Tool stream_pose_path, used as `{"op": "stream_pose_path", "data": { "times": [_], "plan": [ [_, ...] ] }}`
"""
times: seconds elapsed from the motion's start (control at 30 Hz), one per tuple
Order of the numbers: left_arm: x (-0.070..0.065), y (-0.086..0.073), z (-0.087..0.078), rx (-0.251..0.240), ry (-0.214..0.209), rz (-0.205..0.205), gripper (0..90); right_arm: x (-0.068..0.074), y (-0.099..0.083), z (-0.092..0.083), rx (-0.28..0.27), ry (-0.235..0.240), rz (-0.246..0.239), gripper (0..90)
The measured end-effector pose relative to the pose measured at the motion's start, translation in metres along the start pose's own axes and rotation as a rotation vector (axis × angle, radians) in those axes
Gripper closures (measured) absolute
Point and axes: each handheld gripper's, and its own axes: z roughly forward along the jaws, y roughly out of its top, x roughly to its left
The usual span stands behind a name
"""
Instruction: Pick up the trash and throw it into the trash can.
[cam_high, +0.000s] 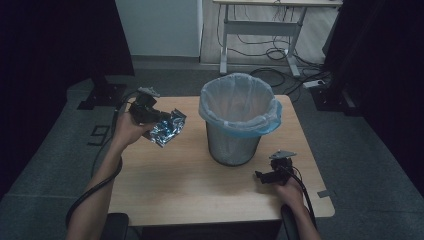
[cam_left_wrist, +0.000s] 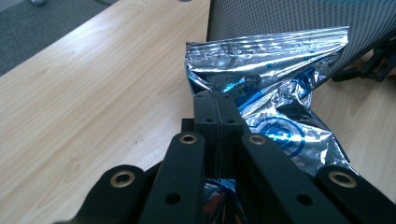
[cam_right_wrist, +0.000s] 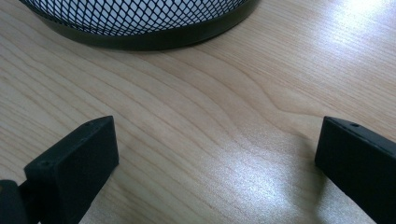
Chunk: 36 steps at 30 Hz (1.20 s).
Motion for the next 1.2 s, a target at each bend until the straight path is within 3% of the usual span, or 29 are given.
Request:
{"op": "stream_pose_path", "data": {
  "times": [0.53, 0.73, 1.0, 1.2],
  "plan": [
    [-0.007, 0.05, -0.027, -0.022, -0.009, 0.02, 89.8, 0.0, 0.0, 0.0, -0.001, 0.002, 0.0, 0.0],
    [-0.014, 0.076, -0.034, -0.037, -0.018, 0.038, 89.8, 0.0, 0.0, 0.0, -0.001, 0.004, -0.001, 0.0],
    [-0.024, 0.102, -0.034, -0.049, -0.025, 0.056, 89.8, 0.001, 0.0, 0.0, 0.0, 0.007, -0.004, 0.0],
    [-0.034, 0.124, -0.026, -0.051, -0.031, 0.078, 89.8, 0.001, 0.0, 0.0, 0.001, 0.005, -0.005, 0.0]
  ]
}}
